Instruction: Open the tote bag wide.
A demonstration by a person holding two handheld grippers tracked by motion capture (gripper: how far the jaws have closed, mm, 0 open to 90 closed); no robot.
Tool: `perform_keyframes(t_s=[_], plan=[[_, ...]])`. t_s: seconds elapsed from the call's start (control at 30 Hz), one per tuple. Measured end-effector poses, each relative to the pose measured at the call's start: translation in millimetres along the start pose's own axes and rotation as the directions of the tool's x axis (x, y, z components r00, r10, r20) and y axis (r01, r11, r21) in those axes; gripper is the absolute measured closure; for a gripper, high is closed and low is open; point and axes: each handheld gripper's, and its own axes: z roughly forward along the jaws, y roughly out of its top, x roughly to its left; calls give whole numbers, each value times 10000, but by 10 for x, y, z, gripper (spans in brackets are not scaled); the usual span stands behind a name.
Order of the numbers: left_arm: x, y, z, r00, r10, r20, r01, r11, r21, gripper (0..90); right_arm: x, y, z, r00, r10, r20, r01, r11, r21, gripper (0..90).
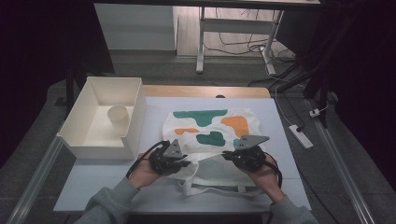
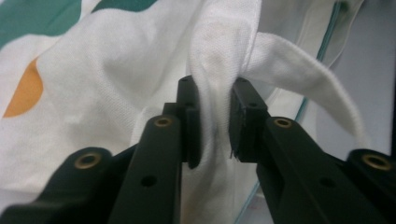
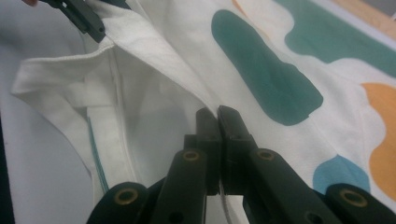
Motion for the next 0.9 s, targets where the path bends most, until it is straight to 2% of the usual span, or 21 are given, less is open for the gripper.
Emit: perform_keyframes(t_s=[0.1, 0.17, 0.27, 0.33, 0.37, 0.73, 0.9], plan=[[20, 34, -105, 9994, -234, 245, 246, 9985, -485, 778, 17, 73, -108, 9999, -118, 73, 121, 9993, -350, 880], [35, 56, -148, 9992, -306, 260, 324, 9971, -687, 778, 21, 119, -151, 9996, -227, 168, 235, 9984, -509, 880], [78, 88, -152, 9987, -478, 175, 491, 9957, -790, 778, -10, 173, -153, 9986, -319, 431, 342, 9980, -532, 879], [123, 96, -122, 9979, -628, 140, 637, 9949, -785, 778, -38, 180, -135, 9986, -280, 447, 304, 9980, -552, 879], [144, 99, -105, 9972, -736, 127, 744, 9939, -813, 778, -116, 183, -81, 9989, -113, 450, 140, 9981, -600, 879], [365, 182, 26, 9887, -1496, 48, 1494, 9840, -973, 777, -420, 220, 119, 9965, 485, 674, -435, 9963, -740, 876], [491, 214, 157, 9795, -2015, 13, 2009, 9761, -834, 776, -589, 212, 294, 9937, 730, 854, -691, 9965, -476, 876]])
